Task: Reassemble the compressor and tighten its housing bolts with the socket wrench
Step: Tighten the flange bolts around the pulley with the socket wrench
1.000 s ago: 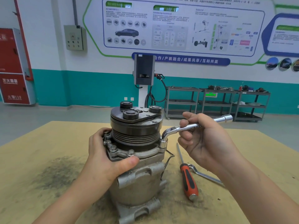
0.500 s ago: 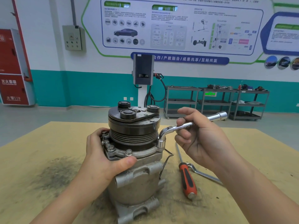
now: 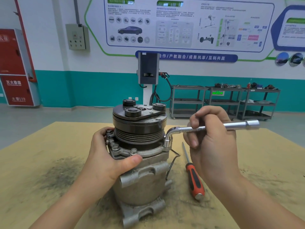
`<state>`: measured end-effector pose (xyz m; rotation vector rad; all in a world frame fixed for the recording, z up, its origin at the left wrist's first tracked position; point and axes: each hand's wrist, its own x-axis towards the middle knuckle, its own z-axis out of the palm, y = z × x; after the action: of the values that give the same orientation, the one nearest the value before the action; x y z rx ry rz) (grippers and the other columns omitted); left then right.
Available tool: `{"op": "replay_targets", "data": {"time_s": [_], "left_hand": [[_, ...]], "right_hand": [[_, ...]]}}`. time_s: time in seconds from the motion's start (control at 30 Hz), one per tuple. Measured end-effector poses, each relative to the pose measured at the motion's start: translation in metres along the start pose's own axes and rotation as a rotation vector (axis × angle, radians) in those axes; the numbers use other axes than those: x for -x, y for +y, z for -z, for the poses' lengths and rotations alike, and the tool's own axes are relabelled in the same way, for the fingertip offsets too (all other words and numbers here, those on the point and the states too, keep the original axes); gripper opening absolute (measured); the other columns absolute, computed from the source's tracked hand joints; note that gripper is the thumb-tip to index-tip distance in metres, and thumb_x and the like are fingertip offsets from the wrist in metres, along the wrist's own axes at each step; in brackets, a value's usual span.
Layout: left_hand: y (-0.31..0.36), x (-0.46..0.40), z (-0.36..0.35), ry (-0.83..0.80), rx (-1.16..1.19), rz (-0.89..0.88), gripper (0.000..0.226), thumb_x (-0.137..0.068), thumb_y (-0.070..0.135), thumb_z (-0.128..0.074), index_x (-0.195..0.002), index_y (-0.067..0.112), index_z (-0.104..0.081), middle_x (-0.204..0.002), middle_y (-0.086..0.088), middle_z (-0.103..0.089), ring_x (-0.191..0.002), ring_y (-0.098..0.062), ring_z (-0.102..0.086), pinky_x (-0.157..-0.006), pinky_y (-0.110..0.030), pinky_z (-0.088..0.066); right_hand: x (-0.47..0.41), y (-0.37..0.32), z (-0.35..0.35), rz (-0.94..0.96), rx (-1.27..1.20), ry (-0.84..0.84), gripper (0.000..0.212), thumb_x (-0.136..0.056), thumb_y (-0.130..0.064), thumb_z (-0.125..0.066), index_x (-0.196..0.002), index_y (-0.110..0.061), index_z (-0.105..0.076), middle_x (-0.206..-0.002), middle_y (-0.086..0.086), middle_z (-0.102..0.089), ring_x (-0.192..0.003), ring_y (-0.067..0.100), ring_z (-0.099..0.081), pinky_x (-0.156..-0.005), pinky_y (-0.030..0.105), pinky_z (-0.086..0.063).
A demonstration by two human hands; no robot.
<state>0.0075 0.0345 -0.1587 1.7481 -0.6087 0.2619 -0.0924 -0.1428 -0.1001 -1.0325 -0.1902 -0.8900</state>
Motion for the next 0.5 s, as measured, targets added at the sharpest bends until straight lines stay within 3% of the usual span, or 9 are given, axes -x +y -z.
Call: {"op": "replay_targets", "data": {"time_s": [0.13, 0.23, 0.37, 0.5], "left_hand": [[0.001, -0.001, 0.001, -0.034, 0.033, -0.011, 0.084, -0.031, 0.066, -0.07, -0.106, 0.052, -0.035, -0.114, 0.024, -0.051, -0.103, 0.009, -0.053, -0.078, -0.011, -0.038], [0.004, 0.0, 0.002, -0.051, 0.06, -0.019, 0.085, -0.031, 0.066, -0.071, -0.107, 0.05, -0.037, -0.108, 0.029, -0.054, -0.097, 0.019, -0.054, -0.076, -0.009, -0.04], [0.007, 0.001, 0.002, -0.048, 0.068, -0.032, 0.081, -0.031, 0.062, -0.072, -0.104, 0.051, -0.039, -0.105, 0.031, -0.056, -0.09, 0.025, -0.054, -0.071, 0.002, -0.039], [0.007, 0.001, 0.002, -0.05, 0.054, -0.032, 0.08, -0.031, 0.062, -0.072, -0.105, 0.052, -0.041, -0.11, 0.028, -0.056, -0.097, 0.02, -0.055, -0.077, -0.004, -0.039]], "right_hand": [[0.005, -0.002, 0.0, 0.068, 0.106, 0.0, 0.034, -0.074, -0.001, -0.04, -0.058, -0.023, -0.06, -0.054, 0.001, -0.052, -0.036, 0.016, -0.038, -0.041, 0.02, -0.031], [-0.001, -0.006, 0.001, -0.015, 0.095, -0.004, 0.042, -0.084, 0.003, -0.039, -0.061, -0.022, -0.063, -0.054, 0.001, -0.054, -0.034, 0.016, -0.04, -0.039, 0.02, -0.031], [-0.016, -0.014, 0.01, -0.13, -0.039, 0.18, 0.025, -0.091, 0.0, -0.039, -0.084, -0.013, -0.059, -0.056, 0.0, -0.056, -0.038, 0.014, -0.041, -0.039, 0.02, -0.033], [-0.021, -0.014, 0.013, -0.206, -0.036, 0.252, 0.017, -0.092, 0.0, -0.044, -0.087, -0.01, -0.056, -0.054, 0.0, -0.056, -0.04, 0.012, -0.042, -0.039, 0.02, -0.035]]}}
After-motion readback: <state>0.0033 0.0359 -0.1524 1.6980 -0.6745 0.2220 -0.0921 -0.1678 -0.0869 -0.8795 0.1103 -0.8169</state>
